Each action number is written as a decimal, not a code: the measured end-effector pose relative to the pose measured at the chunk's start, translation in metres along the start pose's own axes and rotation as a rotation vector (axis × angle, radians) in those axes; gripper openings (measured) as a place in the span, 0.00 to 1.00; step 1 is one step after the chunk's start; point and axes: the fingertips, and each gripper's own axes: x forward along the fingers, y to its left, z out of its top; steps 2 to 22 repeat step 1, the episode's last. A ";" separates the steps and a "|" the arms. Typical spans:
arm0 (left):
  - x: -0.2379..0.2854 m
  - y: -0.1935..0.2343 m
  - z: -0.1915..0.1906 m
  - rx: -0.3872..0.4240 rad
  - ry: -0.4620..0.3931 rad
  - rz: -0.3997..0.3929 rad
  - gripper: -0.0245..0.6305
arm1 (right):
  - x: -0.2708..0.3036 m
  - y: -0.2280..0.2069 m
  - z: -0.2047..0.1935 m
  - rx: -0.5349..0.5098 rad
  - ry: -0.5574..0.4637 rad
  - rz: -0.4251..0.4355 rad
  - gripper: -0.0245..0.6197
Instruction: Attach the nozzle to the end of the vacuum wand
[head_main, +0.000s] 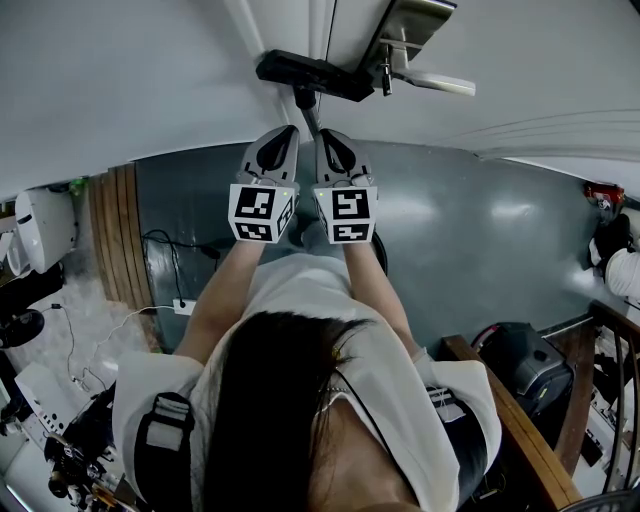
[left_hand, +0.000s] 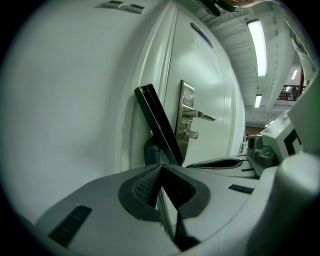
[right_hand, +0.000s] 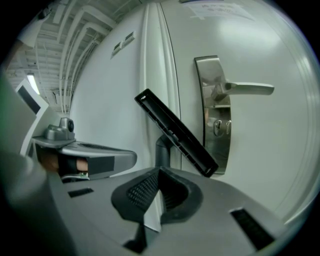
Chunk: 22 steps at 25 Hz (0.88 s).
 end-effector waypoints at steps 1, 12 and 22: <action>-0.001 0.000 0.000 -0.001 0.000 0.000 0.04 | -0.001 0.001 0.000 -0.003 0.000 0.000 0.06; -0.001 0.000 0.000 -0.001 0.000 0.000 0.04 | -0.001 0.001 0.000 -0.003 0.000 0.000 0.06; -0.001 0.000 0.000 -0.001 0.000 0.000 0.04 | -0.001 0.001 0.000 -0.003 0.000 0.000 0.06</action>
